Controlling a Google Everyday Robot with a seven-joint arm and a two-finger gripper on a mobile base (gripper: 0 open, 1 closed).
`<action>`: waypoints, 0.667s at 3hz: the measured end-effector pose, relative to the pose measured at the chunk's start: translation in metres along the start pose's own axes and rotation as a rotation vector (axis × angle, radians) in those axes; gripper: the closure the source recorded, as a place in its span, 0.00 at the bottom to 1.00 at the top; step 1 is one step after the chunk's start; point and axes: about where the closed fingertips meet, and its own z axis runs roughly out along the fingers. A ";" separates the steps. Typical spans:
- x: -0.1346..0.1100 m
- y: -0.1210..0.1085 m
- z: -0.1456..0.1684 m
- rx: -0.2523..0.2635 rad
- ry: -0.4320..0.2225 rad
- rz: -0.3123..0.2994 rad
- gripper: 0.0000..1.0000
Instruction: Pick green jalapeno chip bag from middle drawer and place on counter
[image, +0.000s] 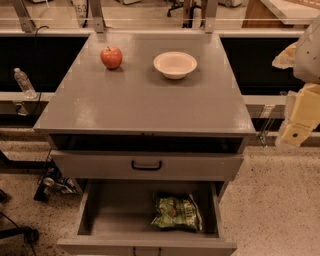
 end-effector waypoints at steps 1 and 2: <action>0.000 0.000 0.000 0.000 0.000 0.000 0.00; 0.006 0.005 0.016 -0.016 -0.026 0.012 0.00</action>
Offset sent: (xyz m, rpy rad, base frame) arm -0.0039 -0.0074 -0.0712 0.1180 0.0561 -0.0025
